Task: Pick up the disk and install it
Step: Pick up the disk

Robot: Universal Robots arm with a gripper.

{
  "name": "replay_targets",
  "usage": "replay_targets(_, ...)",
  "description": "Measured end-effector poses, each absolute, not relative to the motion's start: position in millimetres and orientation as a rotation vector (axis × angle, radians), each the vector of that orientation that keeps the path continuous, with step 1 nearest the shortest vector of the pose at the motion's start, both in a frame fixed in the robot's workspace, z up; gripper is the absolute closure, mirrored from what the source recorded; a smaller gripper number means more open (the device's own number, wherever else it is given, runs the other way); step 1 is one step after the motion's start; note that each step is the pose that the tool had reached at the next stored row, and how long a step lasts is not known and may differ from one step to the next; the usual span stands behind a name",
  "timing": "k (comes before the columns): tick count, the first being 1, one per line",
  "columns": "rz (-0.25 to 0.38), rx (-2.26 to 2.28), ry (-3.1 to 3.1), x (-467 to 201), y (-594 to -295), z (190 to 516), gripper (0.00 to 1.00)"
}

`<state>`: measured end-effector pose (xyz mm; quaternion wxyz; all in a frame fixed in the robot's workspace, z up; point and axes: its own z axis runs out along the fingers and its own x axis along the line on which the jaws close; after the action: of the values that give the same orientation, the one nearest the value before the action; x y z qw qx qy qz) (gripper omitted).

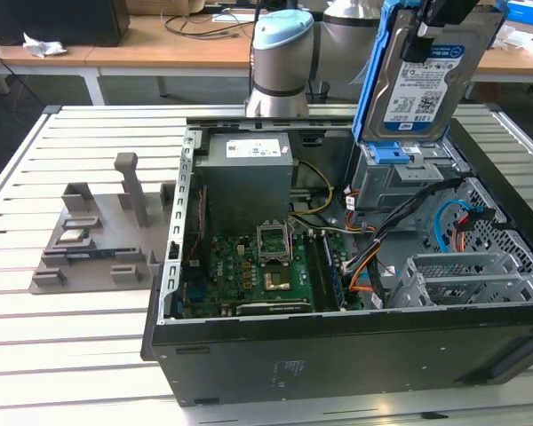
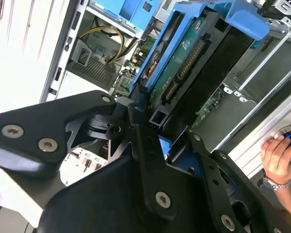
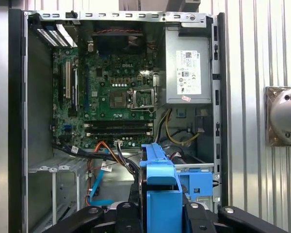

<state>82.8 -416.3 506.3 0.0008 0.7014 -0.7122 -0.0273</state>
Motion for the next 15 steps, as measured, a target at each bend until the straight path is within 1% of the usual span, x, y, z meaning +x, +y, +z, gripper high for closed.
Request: replay_targets(15,-0.086,2.202,-2.236,94,-433,506,0.63)
